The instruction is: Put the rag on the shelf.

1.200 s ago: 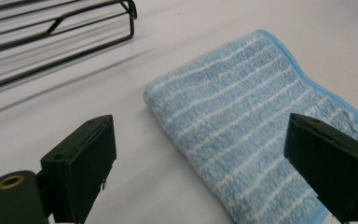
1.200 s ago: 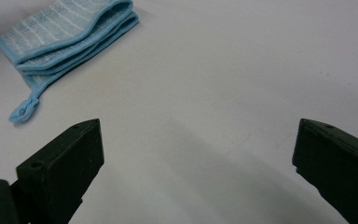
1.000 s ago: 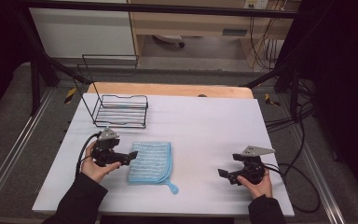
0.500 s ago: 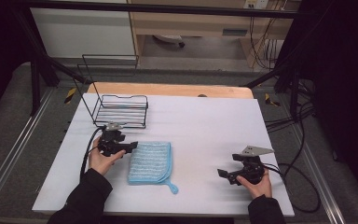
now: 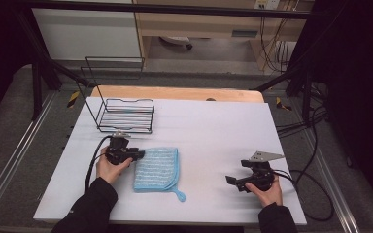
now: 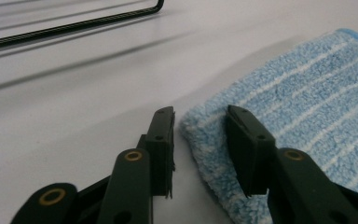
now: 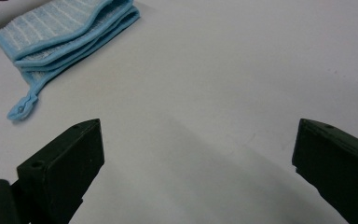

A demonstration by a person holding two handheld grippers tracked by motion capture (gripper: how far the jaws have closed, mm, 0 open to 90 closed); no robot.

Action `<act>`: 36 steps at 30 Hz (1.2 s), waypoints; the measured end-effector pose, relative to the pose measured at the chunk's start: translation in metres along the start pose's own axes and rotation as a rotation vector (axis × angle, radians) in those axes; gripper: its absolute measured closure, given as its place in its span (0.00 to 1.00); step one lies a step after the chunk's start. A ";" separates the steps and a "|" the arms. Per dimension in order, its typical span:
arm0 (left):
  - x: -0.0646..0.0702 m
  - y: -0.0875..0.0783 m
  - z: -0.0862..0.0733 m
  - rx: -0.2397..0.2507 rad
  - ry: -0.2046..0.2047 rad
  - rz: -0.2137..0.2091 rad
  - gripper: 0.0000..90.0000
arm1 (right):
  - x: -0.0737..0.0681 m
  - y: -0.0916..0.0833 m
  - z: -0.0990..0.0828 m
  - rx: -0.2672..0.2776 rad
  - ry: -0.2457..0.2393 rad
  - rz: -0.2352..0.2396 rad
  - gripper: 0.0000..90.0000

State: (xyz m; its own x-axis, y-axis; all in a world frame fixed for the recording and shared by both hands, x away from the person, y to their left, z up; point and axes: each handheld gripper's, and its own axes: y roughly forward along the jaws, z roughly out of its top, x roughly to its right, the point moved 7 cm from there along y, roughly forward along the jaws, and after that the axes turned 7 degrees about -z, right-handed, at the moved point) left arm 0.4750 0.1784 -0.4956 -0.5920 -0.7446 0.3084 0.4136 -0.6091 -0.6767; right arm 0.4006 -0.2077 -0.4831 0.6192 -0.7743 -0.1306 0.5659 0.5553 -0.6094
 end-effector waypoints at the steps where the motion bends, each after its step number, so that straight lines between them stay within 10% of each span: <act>1: 0.000 0.000 0.000 -0.001 -0.004 -0.007 0.70 | 0.000 0.000 0.000 0.000 0.000 0.000 0.03; 18: 0.007 0.003 -0.002 -0.007 0.021 0.003 0.86 | -0.019 0.017 0.024 0.021 0.041 -0.018 0.02; 36: 0.007 0.004 -0.002 -0.005 0.054 0.011 0.86 | -0.080 0.108 0.094 -0.022 0.017 -0.007 0.05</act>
State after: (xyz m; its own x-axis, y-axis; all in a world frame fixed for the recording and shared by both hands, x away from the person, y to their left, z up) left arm 0.4710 0.1711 -0.4974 -0.6235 -0.7357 0.2645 0.4174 -0.5993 -0.6831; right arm 0.4631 -0.0577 -0.4650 0.6059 -0.7832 -0.1399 0.5577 0.5435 -0.6274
